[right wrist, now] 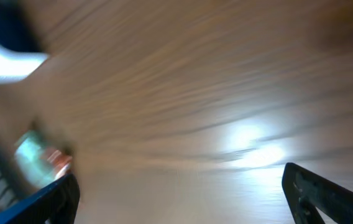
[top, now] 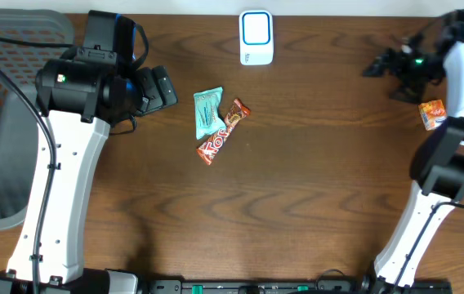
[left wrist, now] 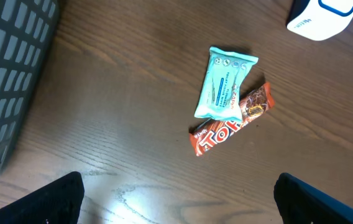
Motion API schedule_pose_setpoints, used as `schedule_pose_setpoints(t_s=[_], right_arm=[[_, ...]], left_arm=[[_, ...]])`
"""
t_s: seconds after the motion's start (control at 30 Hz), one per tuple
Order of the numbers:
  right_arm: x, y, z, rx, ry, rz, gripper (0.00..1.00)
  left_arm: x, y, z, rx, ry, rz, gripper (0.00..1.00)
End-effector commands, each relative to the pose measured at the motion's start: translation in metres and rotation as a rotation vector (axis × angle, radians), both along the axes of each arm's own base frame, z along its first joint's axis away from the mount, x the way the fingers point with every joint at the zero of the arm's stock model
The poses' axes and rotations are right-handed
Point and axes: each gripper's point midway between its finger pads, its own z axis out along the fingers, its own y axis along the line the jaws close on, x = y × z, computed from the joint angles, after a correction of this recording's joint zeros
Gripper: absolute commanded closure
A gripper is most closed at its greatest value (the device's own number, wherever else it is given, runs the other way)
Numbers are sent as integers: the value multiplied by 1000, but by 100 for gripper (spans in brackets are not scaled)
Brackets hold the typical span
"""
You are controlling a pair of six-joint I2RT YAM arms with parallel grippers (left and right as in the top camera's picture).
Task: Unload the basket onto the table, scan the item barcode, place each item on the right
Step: 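Move the right gripper toward the red chocolate bar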
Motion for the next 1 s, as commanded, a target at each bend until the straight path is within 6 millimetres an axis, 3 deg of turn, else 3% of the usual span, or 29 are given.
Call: schedule_pose_setpoints(t_s=[0.0, 0.27, 0.47, 0.63, 0.8, 0.9, 0.97], right_arm=[[-3, 89, 18, 187, -51, 204, 1], [-41, 224, 3, 209, 87, 391, 1], [-75, 312, -25, 157, 117, 512, 35], [-90, 343, -58, 27, 192, 392, 33], [-97, 348, -83, -59, 218, 306, 35], [-99, 345, -96, -89, 219, 278, 48], [-97, 343, -103, -97, 207, 274, 64]], left_arm=[[2, 4, -2, 18, 3, 5, 2], [2, 4, -2, 18, 3, 5, 2], [2, 4, -2, 18, 3, 5, 2], [2, 4, -2, 18, 3, 5, 2], [2, 4, -2, 18, 3, 5, 2], [2, 4, -2, 18, 3, 5, 2], [2, 4, -2, 18, 3, 5, 2]])
